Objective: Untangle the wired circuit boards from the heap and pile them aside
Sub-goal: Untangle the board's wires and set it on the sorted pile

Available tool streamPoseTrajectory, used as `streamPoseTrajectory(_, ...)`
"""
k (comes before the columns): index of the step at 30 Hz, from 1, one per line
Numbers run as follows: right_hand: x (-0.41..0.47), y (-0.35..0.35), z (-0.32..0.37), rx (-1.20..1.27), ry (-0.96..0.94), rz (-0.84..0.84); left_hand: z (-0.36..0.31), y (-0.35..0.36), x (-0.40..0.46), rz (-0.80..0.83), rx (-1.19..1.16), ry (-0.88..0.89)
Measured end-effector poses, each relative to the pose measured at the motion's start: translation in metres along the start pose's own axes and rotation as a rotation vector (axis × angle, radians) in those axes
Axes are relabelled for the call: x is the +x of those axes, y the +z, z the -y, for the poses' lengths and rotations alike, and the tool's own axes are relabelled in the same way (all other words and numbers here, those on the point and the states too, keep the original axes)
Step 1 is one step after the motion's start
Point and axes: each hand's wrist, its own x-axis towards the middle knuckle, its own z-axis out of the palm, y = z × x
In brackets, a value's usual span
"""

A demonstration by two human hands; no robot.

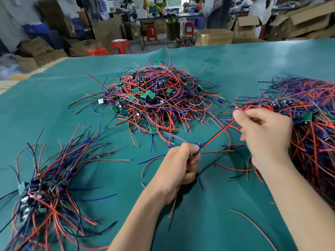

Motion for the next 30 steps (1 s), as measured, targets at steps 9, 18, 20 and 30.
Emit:
streamPoseTrajectory(9,-0.004,0.003,0.01,0.072,0.038,-0.009,-0.002,-0.003,-0.001,-0.022,-0.329,-0.082)
streamPoseTrajectory(18,-0.042,0.026,0.02,-0.043,-0.148,0.702,0.0,-0.004,-0.001,0.025,-0.148,0.048)
streamPoseTrajectory(20,-0.039,0.024,0.02,-0.028,-0.166,0.726,0.001,-0.005,-0.002,0.05,-0.109,0.059)
streamPoseTrajectory(30,-0.012,0.005,0.018,-0.104,-0.196,0.098,0.001,-0.003,-0.004,0.145,-0.017,0.095)
